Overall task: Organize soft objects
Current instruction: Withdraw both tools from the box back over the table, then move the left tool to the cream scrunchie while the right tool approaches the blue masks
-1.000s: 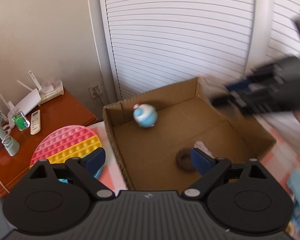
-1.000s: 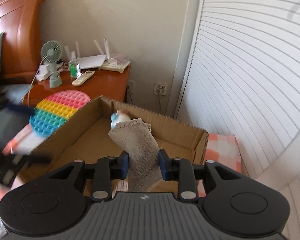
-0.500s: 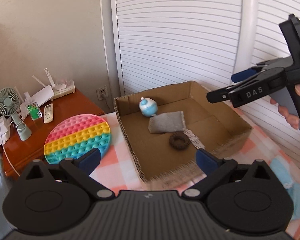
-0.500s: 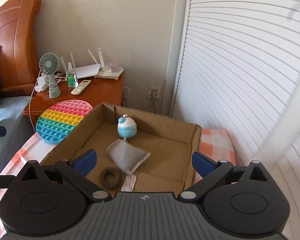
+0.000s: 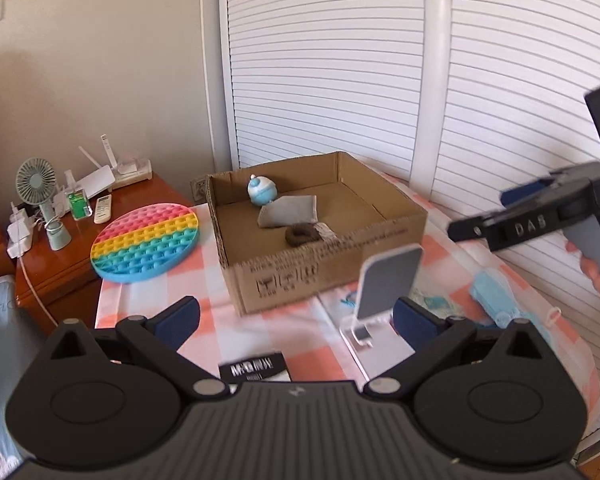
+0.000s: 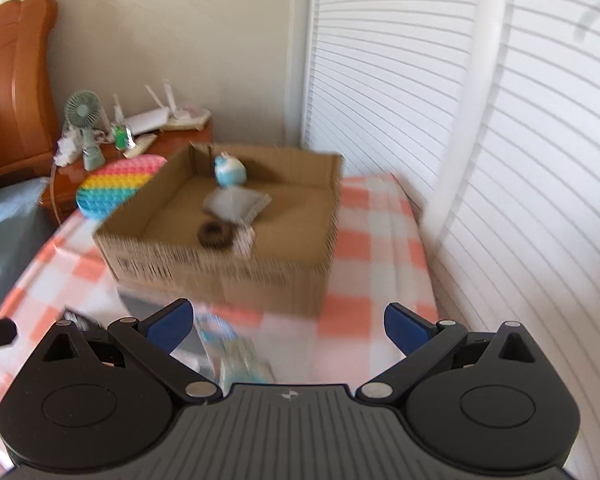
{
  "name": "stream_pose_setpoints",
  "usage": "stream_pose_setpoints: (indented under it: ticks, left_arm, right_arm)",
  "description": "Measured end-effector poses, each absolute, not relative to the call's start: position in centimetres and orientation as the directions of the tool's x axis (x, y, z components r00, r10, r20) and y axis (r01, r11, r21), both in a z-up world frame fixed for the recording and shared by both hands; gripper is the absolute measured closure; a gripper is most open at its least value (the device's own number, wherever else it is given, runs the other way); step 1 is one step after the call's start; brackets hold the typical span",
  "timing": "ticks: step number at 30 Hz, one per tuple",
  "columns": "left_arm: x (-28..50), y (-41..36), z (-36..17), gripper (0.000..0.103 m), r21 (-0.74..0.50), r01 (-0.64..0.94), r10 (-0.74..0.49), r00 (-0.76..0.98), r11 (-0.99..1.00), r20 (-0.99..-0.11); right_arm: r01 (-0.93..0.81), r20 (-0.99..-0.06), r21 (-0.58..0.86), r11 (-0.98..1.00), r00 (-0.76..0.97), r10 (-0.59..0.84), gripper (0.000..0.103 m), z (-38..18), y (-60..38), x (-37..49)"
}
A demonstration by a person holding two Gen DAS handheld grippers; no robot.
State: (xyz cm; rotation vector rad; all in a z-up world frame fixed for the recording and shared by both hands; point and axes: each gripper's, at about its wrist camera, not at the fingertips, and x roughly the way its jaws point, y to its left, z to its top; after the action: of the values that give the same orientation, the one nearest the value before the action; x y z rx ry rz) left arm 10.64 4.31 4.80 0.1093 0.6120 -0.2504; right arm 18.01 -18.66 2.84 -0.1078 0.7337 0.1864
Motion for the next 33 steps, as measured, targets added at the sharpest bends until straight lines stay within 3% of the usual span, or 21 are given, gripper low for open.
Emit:
stream_pose_setpoints:
  ticks: [17, 33]
  left_arm:
    - [6.6, -0.7, -0.4, 0.001, 0.004, 0.378, -0.285, 0.705, 0.926, -0.649]
    - [7.7, -3.7, -1.6, 0.001, 0.007, 0.457, -0.331, 0.655, 0.889, -0.679]
  right_arm:
    - [-0.005, -0.726, -0.029, 1.0, 0.687, -0.017, 0.0, -5.3, -22.0, 8.1]
    - [-0.022, -0.784, -0.019, 1.0, 0.621, -0.001, 0.0, -7.9, -23.8, 7.8]
